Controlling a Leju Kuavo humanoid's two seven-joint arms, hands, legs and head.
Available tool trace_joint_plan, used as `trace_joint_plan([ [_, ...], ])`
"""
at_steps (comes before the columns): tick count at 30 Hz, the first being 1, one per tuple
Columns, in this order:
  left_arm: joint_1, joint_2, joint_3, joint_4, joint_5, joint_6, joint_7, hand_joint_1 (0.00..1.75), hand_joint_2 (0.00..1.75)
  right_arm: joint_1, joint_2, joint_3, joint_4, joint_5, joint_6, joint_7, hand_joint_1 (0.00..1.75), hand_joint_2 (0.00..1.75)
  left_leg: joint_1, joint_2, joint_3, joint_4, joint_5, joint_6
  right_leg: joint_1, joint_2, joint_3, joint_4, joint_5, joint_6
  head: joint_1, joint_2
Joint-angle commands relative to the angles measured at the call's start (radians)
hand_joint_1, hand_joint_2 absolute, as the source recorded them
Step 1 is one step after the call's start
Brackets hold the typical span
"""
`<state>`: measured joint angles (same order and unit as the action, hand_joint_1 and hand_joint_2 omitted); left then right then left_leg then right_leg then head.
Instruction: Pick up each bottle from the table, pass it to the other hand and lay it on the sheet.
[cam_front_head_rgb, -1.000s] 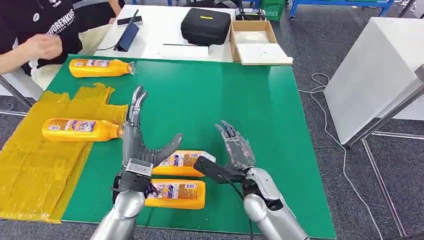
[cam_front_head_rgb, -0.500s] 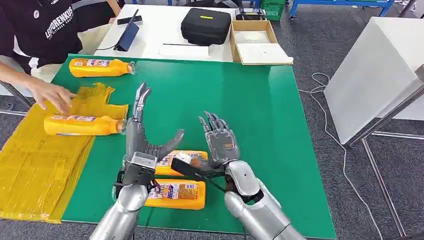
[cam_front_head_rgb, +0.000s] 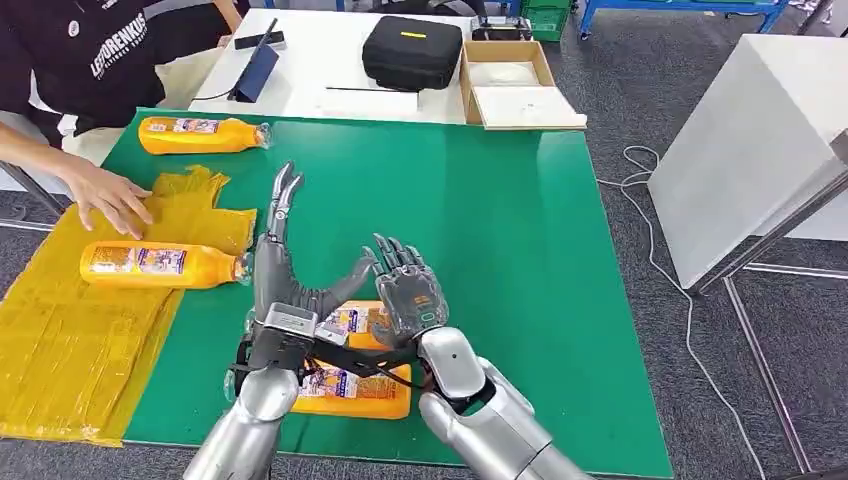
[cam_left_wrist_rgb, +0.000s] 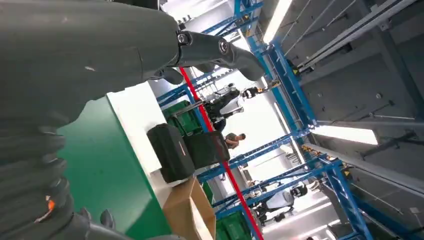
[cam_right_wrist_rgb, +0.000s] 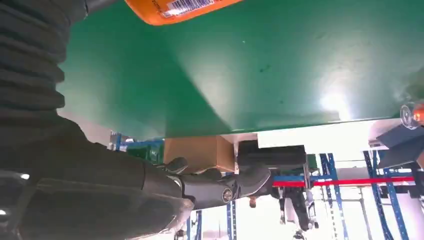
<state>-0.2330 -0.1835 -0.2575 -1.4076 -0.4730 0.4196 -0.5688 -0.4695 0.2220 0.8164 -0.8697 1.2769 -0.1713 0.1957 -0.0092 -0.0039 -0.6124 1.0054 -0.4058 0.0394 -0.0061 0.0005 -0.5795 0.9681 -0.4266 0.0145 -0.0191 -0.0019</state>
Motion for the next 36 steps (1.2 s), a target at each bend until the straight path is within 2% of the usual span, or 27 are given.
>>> trace_joint_plan([
  [1, -0.020, -0.011, 0.034, 0.031, -0.007, 0.000, 0.007, 0.00, 1.75, -0.083, 0.064, 0.053, 0.230, 0.063, -0.008, 0.005, 0.00, 1.75, 0.000, 0.002, 0.003, 0.000, -0.001, -0.003, 0.000, 0.001, 0.002, 0.000, 0.000, -0.001, 0.000, 0.000],
  [15, -0.029, -0.007, 0.037, 0.042, -0.010, -0.006, 0.015, 0.00, 1.75, -0.120, 0.103, 0.023, 0.336, 0.063, 0.019, 0.011, 0.00, 1.75, 0.001, 0.001, 0.003, 0.001, -0.001, -0.004, 0.000, 0.000, 0.002, 0.001, -0.001, -0.001, 0.000, 0.000],
  [36, -0.036, -0.002, 0.010, 0.090, 0.024, -0.006, 0.012, 0.00, 1.75, -0.128, 0.071, -0.103, 0.432, 0.024, 0.057, 0.040, 0.00, 1.75, 0.000, -0.002, 0.002, -0.001, 0.001, -0.003, 0.000, -0.003, 0.002, 0.000, 0.000, 0.000, 0.000, 0.000],
])
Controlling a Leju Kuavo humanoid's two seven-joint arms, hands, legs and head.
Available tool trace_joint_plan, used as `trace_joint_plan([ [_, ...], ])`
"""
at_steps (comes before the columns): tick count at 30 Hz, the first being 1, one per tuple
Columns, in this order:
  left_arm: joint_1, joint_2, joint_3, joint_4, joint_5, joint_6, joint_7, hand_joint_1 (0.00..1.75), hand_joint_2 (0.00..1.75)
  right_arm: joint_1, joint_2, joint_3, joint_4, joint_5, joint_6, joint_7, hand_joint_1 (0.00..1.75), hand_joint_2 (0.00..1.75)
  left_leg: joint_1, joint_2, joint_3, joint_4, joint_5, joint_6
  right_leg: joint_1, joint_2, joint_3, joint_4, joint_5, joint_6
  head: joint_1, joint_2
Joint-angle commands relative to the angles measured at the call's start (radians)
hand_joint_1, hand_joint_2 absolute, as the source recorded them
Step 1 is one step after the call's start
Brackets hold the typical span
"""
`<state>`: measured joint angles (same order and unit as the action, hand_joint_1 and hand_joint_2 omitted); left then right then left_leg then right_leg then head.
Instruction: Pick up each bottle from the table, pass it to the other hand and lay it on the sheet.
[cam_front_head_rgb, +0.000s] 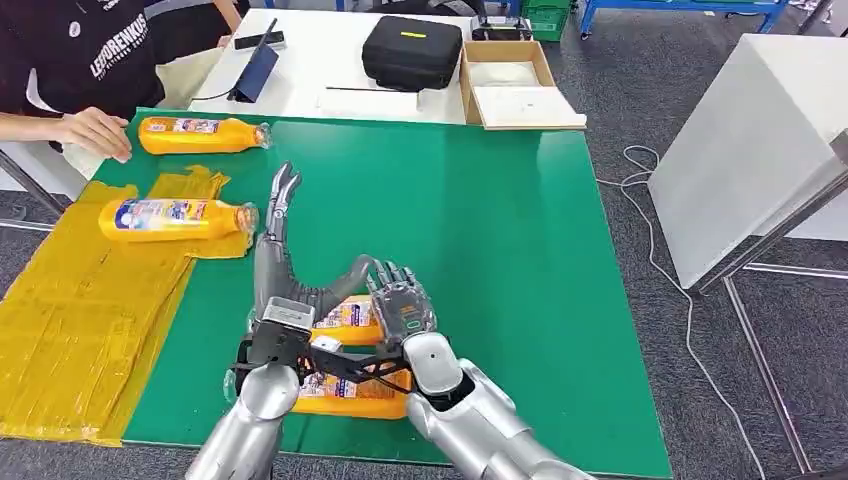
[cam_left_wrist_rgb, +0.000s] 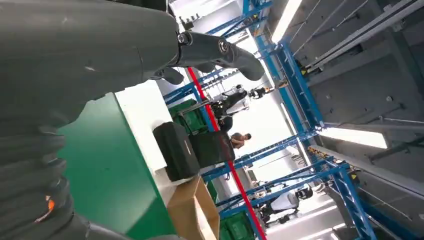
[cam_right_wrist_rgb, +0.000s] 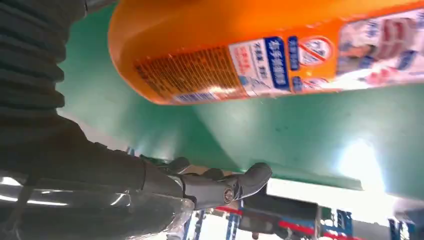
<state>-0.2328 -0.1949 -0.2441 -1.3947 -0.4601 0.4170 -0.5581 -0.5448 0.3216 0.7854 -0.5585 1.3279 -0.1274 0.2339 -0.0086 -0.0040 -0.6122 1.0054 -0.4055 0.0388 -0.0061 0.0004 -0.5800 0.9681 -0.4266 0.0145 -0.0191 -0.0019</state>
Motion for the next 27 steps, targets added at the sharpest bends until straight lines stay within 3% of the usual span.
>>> trace_joint_plan([
  [1, -0.035, 0.011, -0.005, 0.077, 0.014, -0.002, 0.003, 0.00, 1.75, -0.054, -0.030, -0.082, 0.134, -0.031, 0.013, 0.000, 0.00, 1.75, 0.000, -0.002, 0.001, 0.000, 0.000, -0.002, 0.000, -0.002, 0.002, 0.000, 0.000, 0.000, 0.000, 0.000],
  [14, -0.010, 0.012, -0.011, 0.051, 0.017, 0.002, 0.006, 0.00, 1.75, -0.061, -0.032, -0.121, 0.177, -0.046, 0.007, 0.001, 0.00, 1.75, 0.000, -0.002, 0.002, 0.000, 0.000, -0.003, 0.000, -0.002, 0.002, 0.000, -0.001, -0.001, 0.000, 0.000],
  [20, 0.008, 0.016, 0.003, 0.039, 0.018, 0.008, 0.008, 0.00, 1.75, -0.056, -0.025, -0.033, 0.132, 0.138, -0.158, 0.053, 0.00, 1.75, 0.000, 0.000, 0.002, 0.000, -0.001, -0.003, 0.000, 0.000, 0.002, 0.000, -0.001, -0.001, 0.000, 0.000],
  [24, 0.012, 0.012, 0.009, 0.036, 0.014, 0.010, 0.006, 0.00, 1.75, -0.038, -0.015, -0.004, 0.083, 0.233, -0.194, 0.046, 0.00, 1.75, 0.000, 0.002, 0.004, 0.001, -0.002, -0.005, 0.000, 0.002, 0.003, 0.001, -0.001, -0.001, 0.000, 0.000],
  [27, 0.012, 0.012, 0.010, 0.033, 0.014, 0.012, 0.006, 0.00, 1.75, -0.047, -0.028, 0.117, 0.060, 0.243, -0.213, 0.091, 0.00, 1.75, 0.000, 0.001, 0.001, 0.000, -0.001, -0.003, 0.000, 0.001, 0.001, 0.001, -0.001, -0.001, 0.000, 0.000],
])
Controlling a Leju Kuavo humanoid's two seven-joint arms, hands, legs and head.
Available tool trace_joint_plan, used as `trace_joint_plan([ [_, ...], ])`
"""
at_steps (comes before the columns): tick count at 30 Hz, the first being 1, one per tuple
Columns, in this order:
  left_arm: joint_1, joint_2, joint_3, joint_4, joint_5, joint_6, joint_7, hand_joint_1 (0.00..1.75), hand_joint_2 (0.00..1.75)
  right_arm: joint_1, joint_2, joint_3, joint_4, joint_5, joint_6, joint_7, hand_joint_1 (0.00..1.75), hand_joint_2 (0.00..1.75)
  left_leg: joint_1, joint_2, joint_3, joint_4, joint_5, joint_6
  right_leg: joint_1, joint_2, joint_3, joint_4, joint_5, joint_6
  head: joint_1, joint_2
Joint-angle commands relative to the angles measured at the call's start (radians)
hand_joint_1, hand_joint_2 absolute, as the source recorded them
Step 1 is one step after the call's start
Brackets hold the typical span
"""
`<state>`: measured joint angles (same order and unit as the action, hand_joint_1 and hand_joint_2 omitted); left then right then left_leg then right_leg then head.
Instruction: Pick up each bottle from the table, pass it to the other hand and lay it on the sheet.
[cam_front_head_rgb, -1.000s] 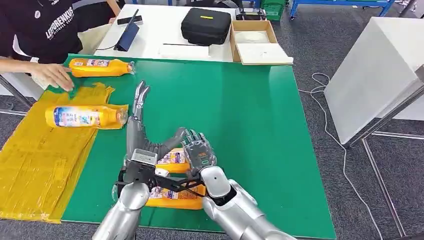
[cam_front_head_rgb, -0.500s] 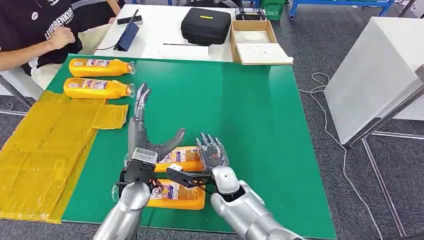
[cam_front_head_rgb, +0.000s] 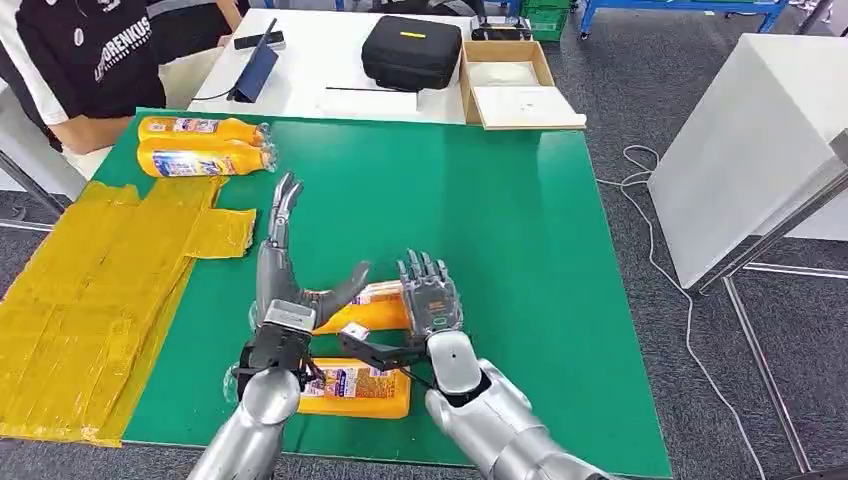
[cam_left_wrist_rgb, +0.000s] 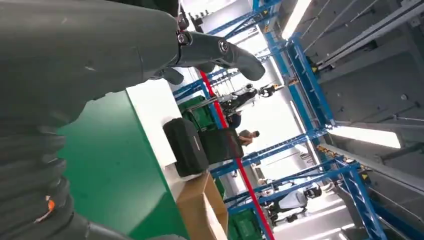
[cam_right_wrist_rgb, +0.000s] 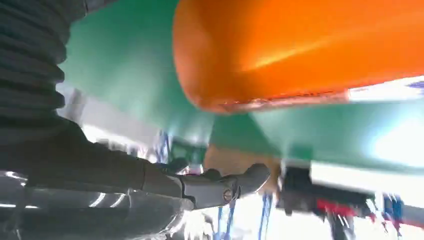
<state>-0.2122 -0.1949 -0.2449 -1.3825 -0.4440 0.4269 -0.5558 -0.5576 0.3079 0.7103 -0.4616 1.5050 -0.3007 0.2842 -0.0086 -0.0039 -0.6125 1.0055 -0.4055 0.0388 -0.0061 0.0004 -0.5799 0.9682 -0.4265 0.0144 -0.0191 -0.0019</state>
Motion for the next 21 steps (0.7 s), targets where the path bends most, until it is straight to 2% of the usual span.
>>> trace_joint_plan([
  [1, -0.007, 0.012, 0.012, 0.019, -0.002, 0.003, 0.003, 0.00, 1.75, -0.035, -0.016, 0.216, -0.043, 0.066, -0.035, 0.053, 0.00, 1.75, 0.000, 0.001, 0.002, 0.000, -0.001, -0.003, 0.000, 0.001, 0.001, 0.001, -0.001, -0.001, 0.000, 0.000],
  [4, -0.006, 0.013, 0.013, 0.019, -0.002, 0.003, 0.003, 0.00, 1.75, -0.033, -0.015, 0.216, -0.043, 0.066, -0.034, 0.053, 0.00, 1.75, 0.000, 0.002, 0.005, 0.001, -0.003, -0.007, -0.001, 0.002, 0.004, 0.002, -0.002, -0.001, 0.000, 0.000],
  [5, -0.006, 0.013, 0.013, 0.019, -0.002, 0.003, 0.003, 0.00, 1.75, -0.033, -0.015, 0.216, -0.043, 0.066, -0.034, 0.053, 0.00, 1.75, 0.000, 0.001, 0.002, 0.000, -0.001, -0.003, 0.000, 0.000, 0.002, 0.000, -0.001, -0.001, 0.000, 0.000],
  [7, -0.006, 0.013, 0.013, 0.019, -0.002, 0.003, 0.003, 0.00, 1.75, -0.033, -0.015, 0.216, -0.043, 0.066, -0.034, 0.053, 0.00, 1.75, 0.000, 0.001, 0.003, 0.000, -0.001, -0.003, 0.000, 0.001, 0.002, 0.000, -0.001, -0.001, 0.000, 0.000],
  [11, -0.008, 0.014, 0.018, 0.025, -0.002, 0.003, 0.002, 0.00, 1.75, -0.028, 0.000, 0.164, -0.045, 0.032, 0.000, -0.004, 0.00, 1.75, 0.000, 0.000, 0.001, 0.000, -0.001, -0.002, 0.000, 0.000, 0.001, 0.000, 0.000, 0.000, 0.000, 0.000],
  [21, -0.033, 0.006, 0.008, 0.067, 0.003, -0.017, -0.005, 0.00, 1.75, -0.078, 0.037, 0.034, 0.057, -0.141, 0.220, -0.146, 0.00, 1.75, 0.000, -0.001, 0.001, 0.000, 0.000, -0.002, 0.000, -0.001, 0.001, 0.000, 0.000, -0.001, 0.000, 0.000],
])
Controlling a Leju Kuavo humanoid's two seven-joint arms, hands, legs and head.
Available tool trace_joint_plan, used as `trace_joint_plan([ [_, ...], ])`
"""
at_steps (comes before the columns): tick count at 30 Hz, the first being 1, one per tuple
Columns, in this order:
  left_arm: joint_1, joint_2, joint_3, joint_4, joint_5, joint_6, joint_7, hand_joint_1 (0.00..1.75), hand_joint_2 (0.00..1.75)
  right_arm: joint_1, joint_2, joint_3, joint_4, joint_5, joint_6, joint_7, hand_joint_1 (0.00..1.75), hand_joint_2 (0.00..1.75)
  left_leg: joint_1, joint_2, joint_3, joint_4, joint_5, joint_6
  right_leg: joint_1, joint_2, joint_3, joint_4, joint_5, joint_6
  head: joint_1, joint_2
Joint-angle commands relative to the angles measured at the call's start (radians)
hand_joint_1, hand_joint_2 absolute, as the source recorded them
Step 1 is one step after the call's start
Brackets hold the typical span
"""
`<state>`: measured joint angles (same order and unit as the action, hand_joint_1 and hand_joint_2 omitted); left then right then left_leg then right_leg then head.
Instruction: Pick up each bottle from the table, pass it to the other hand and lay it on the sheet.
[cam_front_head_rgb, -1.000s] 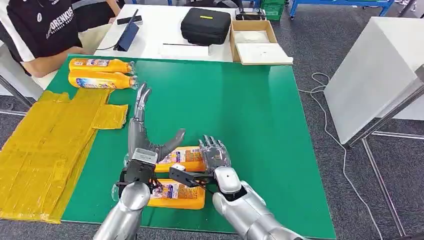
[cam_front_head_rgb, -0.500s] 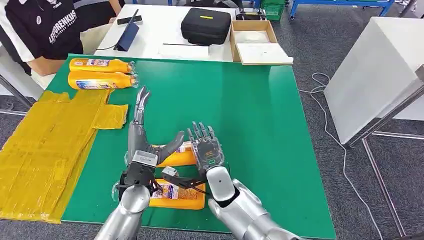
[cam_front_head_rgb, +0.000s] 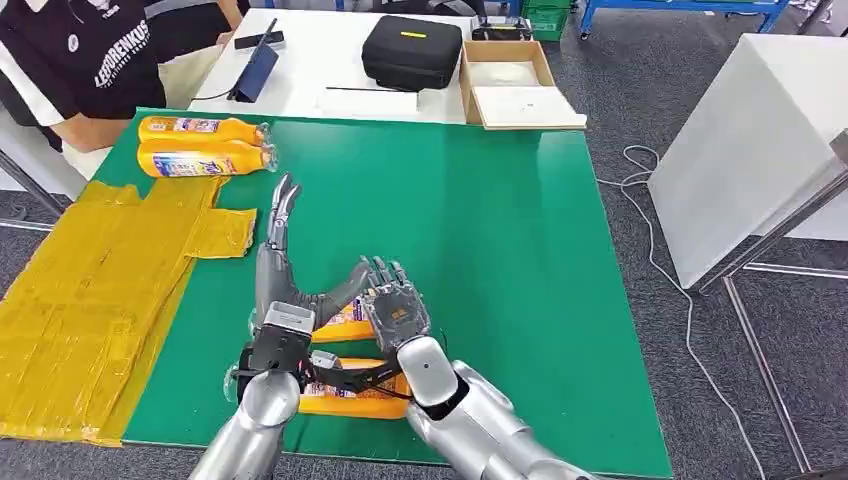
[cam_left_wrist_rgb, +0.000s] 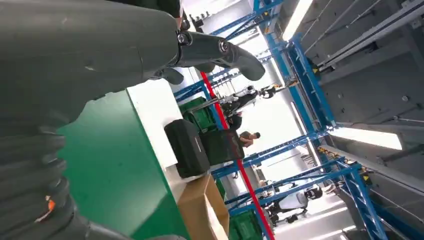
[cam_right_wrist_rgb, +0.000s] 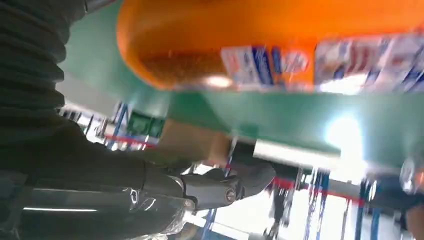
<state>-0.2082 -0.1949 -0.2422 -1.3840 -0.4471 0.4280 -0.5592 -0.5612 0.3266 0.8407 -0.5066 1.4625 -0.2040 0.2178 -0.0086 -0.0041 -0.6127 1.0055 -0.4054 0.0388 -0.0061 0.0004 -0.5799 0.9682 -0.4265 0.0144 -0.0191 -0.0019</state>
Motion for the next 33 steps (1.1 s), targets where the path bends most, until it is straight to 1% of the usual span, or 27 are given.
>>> trace_joint_plan([
  [1, -0.038, 0.004, 0.003, 0.070, 0.007, -0.019, -0.001, 0.00, 1.75, -0.079, 0.018, -0.100, 0.104, -0.104, 0.128, -0.082, 0.00, 1.75, 0.000, -0.001, 0.002, 0.000, -0.001, -0.004, 0.000, -0.001, 0.002, 0.001, -0.001, -0.001, 0.000, 0.000],
  [4, -0.035, 0.004, -0.001, 0.080, 0.017, -0.019, -0.003, 0.00, 1.75, -0.104, 0.023, -0.107, 0.120, -0.122, 0.138, -0.091, 0.00, 1.75, 0.000, 0.000, 0.001, 0.000, 0.000, -0.002, 0.000, -0.001, 0.001, 0.001, -0.001, 0.000, 0.000, 0.000],
  [9, -0.031, 0.005, 0.001, 0.077, 0.019, -0.018, -0.003, 0.00, 1.75, -0.106, 0.023, -0.100, 0.113, -0.128, 0.142, -0.089, 0.00, 1.75, 0.000, 0.000, 0.002, 0.000, 0.000, -0.003, 0.000, -0.001, 0.001, 0.000, -0.001, -0.001, 0.000, 0.000],
  [15, -0.013, -0.002, 0.026, 0.063, 0.020, -0.019, -0.003, 0.00, 1.75, -0.129, 0.023, -0.029, 0.111, -0.167, 0.138, -0.066, 0.00, 1.75, 0.000, 0.001, 0.002, 0.000, -0.001, -0.003, -0.001, 0.000, 0.001, 0.001, -0.001, -0.001, 0.000, 0.000],
  [17, -0.013, -0.002, 0.026, 0.063, 0.020, -0.019, -0.003, 0.00, 1.75, -0.129, 0.023, -0.029, 0.111, -0.167, 0.138, -0.066, 0.00, 1.75, 0.000, 0.001, 0.001, 0.000, 0.000, -0.002, 0.000, 0.000, 0.001, 0.000, 0.000, 0.000, 0.000, 0.000],
  [18, -0.013, -0.002, 0.026, 0.063, 0.020, -0.019, -0.003, 0.00, 1.75, -0.129, 0.023, -0.029, 0.111, -0.167, 0.138, -0.066, 0.00, 1.75, 0.000, 0.001, 0.002, 0.000, -0.001, -0.003, 0.000, 0.001, 0.002, 0.001, -0.001, -0.001, 0.000, 0.000],
  [20, -0.013, -0.002, 0.026, 0.063, 0.020, -0.019, -0.003, 0.00, 1.75, -0.129, 0.023, -0.029, 0.111, -0.167, 0.138, -0.066, 0.00, 1.75, 0.000, 0.000, 0.001, 0.000, 0.000, -0.002, 0.000, 0.000, 0.001, 0.000, 0.000, 0.000, 0.000, 0.000],
  [21, -0.013, -0.002, 0.026, 0.063, 0.020, -0.019, -0.003, 0.00, 1.75, -0.129, 0.023, -0.029, 0.111, -0.167, 0.138, -0.066, 0.00, 1.75, 0.000, 0.001, 0.003, 0.000, -0.001, -0.004, 0.000, 0.001, 0.003, 0.001, -0.001, -0.001, 0.000, 0.000],
  [22, -0.010, -0.004, 0.028, 0.067, 0.021, -0.020, -0.003, 0.00, 1.75, -0.129, 0.023, -0.021, 0.115, -0.168, 0.129, -0.061, 0.00, 1.75, 0.000, 0.000, 0.001, 0.000, 0.000, -0.002, 0.000, 0.000, 0.001, 0.000, -0.001, -0.001, 0.000, 0.000],
  [23, -0.008, -0.005, 0.030, 0.070, 0.022, -0.021, -0.004, 0.00, 1.75, -0.128, 0.023, -0.019, 0.116, -0.171, 0.124, -0.057, 0.00, 1.75, 0.000, 0.000, 0.002, 0.000, -0.001, -0.003, 0.000, -0.001, 0.002, 0.000, -0.001, -0.001, 0.000, 0.000],
  [26, -0.004, -0.008, 0.035, 0.079, 0.033, -0.023, -0.011, 0.00, 1.75, -0.126, 0.023, -0.017, 0.124, -0.177, 0.140, -0.055, 0.00, 1.75, 0.000, 0.000, 0.003, 0.000, -0.001, -0.003, 0.000, 0.000, 0.002, 0.000, -0.001, -0.001, 0.000, 0.000],
  [29, -0.005, -0.011, 0.033, 0.085, 0.034, -0.025, -0.013, 0.00, 1.75, -0.124, 0.020, -0.026, 0.138, -0.184, 0.146, -0.050, 0.00, 1.75, 0.000, 0.000, 0.002, -0.001, 0.000, -0.002, 0.000, -0.001, 0.002, 0.000, -0.001, 0.000, 0.000, 0.000],
  [33, -0.010, -0.012, 0.027, 0.102, 0.035, -0.025, -0.016, 0.00, 1.75, -0.125, 0.018, -0.043, 0.150, -0.193, 0.145, -0.058, 0.00, 1.75, 0.000, -0.001, 0.003, 0.000, -0.001, -0.004, 0.000, -0.001, 0.003, 0.000, -0.001, -0.001, 0.000, 0.000],
])
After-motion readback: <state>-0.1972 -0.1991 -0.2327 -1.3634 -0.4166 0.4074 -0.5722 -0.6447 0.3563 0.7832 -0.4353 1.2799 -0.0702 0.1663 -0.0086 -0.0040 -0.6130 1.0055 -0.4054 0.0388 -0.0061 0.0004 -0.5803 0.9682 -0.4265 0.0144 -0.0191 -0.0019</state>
